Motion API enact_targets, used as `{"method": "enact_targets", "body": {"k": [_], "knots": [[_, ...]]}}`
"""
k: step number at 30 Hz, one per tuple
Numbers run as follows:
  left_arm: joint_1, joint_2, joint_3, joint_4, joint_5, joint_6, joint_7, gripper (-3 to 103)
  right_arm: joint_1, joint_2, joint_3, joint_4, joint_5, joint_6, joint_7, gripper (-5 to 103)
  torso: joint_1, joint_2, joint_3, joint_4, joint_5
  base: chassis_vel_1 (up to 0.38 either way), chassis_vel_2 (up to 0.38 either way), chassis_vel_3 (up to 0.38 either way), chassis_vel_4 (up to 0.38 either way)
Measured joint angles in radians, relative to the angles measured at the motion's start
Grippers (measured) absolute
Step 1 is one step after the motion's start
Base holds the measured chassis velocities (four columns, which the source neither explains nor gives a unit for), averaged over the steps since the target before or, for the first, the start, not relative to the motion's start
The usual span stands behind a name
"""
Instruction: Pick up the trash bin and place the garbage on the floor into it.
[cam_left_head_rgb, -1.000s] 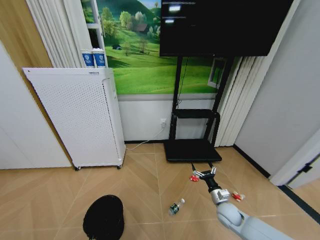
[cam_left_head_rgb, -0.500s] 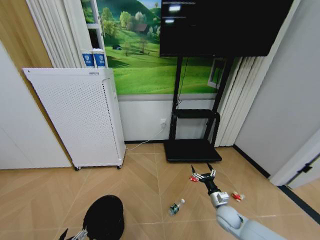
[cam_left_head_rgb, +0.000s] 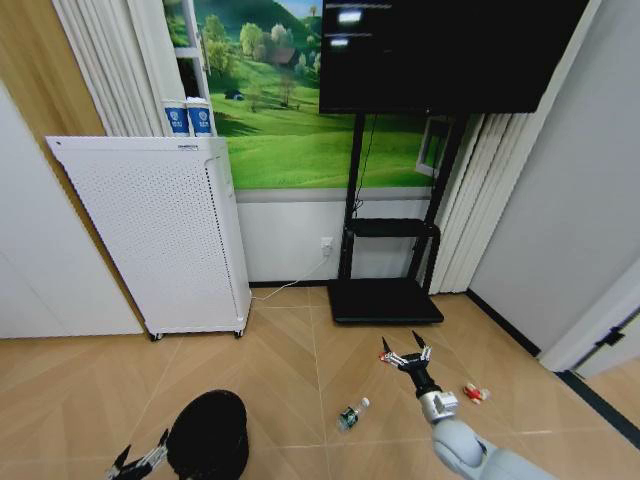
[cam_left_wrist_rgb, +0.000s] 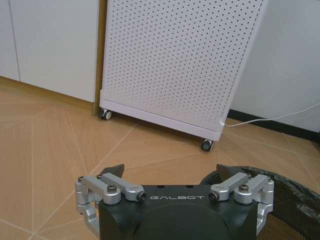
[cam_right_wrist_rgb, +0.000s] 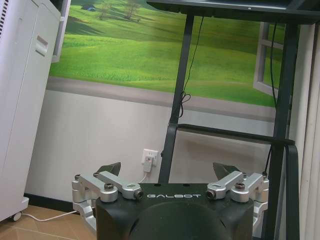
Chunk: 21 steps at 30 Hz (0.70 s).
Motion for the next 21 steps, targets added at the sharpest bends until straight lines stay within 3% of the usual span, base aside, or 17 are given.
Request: {"method": "enact_targets", "body": {"k": [14, 21], "knots": [[-0.149, 0.021, 0.077, 0.112, -0.02, 0.01, 0.015, 100, -0.015, -0.002, 0.004, 0.022, 0.0, -0.001, 0.022, 100, 0.0, 0.001, 0.001, -0.0001, -0.0001, 0.0, 0.0, 0.0, 0.0], [-0.156, 0.01, 0.131, 0.084, -0.055, 0.023, 0.01, 100, -0.013, 0.004, -0.002, 0.015, -0.005, -0.004, 0.028, 100, 0.0, 0.001, 0.001, -0.0002, 0.0002, 0.0, 0.0, 0.0, 0.0]]}}
